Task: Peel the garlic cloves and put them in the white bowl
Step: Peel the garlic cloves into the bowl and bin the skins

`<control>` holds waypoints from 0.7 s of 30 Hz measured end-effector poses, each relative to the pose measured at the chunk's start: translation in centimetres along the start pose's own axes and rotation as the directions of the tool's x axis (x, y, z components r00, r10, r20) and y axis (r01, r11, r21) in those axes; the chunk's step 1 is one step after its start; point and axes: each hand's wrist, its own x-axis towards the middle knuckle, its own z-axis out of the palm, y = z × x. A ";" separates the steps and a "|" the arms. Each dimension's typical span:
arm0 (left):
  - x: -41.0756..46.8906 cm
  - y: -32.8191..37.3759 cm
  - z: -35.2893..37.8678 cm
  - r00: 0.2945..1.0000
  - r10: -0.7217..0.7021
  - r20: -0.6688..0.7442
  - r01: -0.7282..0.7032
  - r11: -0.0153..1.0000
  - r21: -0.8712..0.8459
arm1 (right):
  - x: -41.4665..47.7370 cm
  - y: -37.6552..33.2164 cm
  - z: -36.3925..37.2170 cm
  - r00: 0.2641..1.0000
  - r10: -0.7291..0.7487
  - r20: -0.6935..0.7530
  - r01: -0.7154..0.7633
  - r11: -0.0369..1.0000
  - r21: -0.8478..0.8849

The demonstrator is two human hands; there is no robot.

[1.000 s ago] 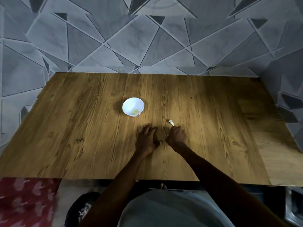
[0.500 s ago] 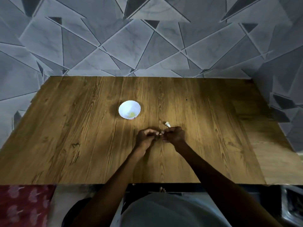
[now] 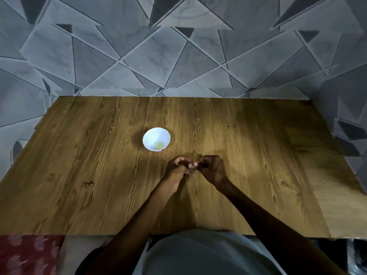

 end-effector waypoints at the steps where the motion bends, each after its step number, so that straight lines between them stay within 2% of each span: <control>1: 0.0 0.2 -0.1 0.998 -0.044 0.037 0.046 0.998 -0.032 | -0.1 -0.5 -0.2 0.999 -0.045 0.004 0.045 0.999 -0.005; 4: 0.3 0.7 -0.5 0.975 -0.182 0.130 0.194 0.977 -0.086 | -0.1 -0.9 -0.5 0.984 -0.180 0.003 0.180 0.984 0.006; 7: 0.2 0.9 -0.6 0.947 -0.284 0.150 0.303 0.945 -0.127 | 0.0 -0.9 -0.5 0.962 -0.274 -0.003 0.274 0.961 -0.028; 8: 0.1 1.0 -0.4 0.948 -0.285 0.141 0.305 0.942 -0.144 | 0.1 -0.8 -0.4 0.959 -0.284 -0.005 0.284 0.959 -0.028; 10: -0.1 1.0 0.2 0.971 -0.233 0.056 0.239 0.956 -0.173 | 0.3 -0.7 -0.1 0.980 -0.201 -0.006 0.201 0.979 -0.045; 12: -0.3 0.8 1.0 0.989 -0.052 -0.137 0.044 0.997 -0.061 | 0.4 -1.0 0.3 1.000 0.009 -0.026 -0.011 0.999 -0.049; 13: -0.4 0.6 1.3 0.972 0.098 -0.212 -0.087 0.994 0.062 | 0.4 -1.3 0.4 0.985 0.173 -0.019 -0.172 0.983 0.057; 14: -0.4 0.4 1.5 0.937 0.254 -0.239 -0.213 0.960 0.183 | 0.5 -1.6 0.3 0.943 0.332 0.042 -0.331 0.912 0.243; 15: -0.5 0.2 1.5 0.893 0.389 -0.227 -0.323 0.904 0.280 | 0.6 -2.0 0.1 0.877 0.456 0.151 -0.476 0.779 0.409; 16: -0.7 0.0 1.5 0.844 0.501 -0.193 -0.415 0.837 0.355 | 0.7 -2.7 -0.2 0.803 0.528 0.276 -0.589 0.634 0.501; 18: -1.2 -0.1 1.2 0.744 0.663 -0.081 -0.560 0.685 0.466 | 1.0 -3.1 -0.9 0.668 0.571 0.477 -0.742 0.460 0.487; 19: -1.5 -0.1 1.0 0.700 0.714 -0.022 -0.607 0.611 0.508 | 1.2 -3.2 -1.1 0.622 0.565 0.541 -0.781 0.410 0.470; 21: -1.7 0.2 0.6 0.655 0.753 0.056 -0.648 0.523 0.554 | 1.5 -3.2 -1.2 0.584 0.558 0.590 -0.810 0.345 0.475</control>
